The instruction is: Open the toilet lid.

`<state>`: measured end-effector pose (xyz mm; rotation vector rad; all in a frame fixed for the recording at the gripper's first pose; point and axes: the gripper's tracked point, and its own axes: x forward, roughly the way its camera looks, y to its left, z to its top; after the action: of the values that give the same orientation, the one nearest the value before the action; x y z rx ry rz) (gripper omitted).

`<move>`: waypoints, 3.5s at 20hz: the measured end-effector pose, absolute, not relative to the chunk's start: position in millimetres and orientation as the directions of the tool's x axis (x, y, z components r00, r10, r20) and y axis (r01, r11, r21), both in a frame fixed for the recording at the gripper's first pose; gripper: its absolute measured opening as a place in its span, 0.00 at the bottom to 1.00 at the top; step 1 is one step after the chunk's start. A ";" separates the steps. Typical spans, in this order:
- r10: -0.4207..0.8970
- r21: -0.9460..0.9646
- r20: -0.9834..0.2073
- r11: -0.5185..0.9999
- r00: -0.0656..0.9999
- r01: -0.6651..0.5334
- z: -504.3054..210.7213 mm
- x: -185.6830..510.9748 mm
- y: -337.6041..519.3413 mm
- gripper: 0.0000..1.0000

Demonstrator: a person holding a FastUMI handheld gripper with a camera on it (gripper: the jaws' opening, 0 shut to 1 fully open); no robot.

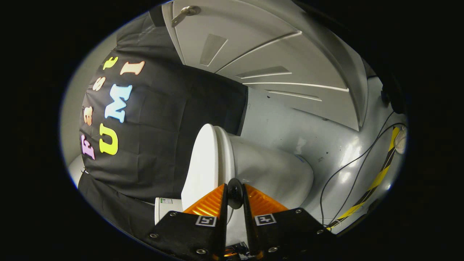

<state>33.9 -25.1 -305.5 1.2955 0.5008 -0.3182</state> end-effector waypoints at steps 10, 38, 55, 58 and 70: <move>0.060 0.804 -0.569 0.249 0.820 0.540 -297.1 34.6 -25.8 0.00; -0.073 0.720 -0.351 0.616 0.933 0.319 -43.4 77.8 77.0 0.00; -0.020 0.465 -0.150 0.881 0.989 0.088 52.6 105.7 247.6 0.00; 0.011 0.433 -0.132 0.900 0.991 0.048 57.0 108.8 276.9 0.00; 0.137 0.228 -0.101 0.967 0.985 -0.111 55.0 125.2 389.2 0.00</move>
<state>125.2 389.2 55.0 0.2242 0.1161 0.1254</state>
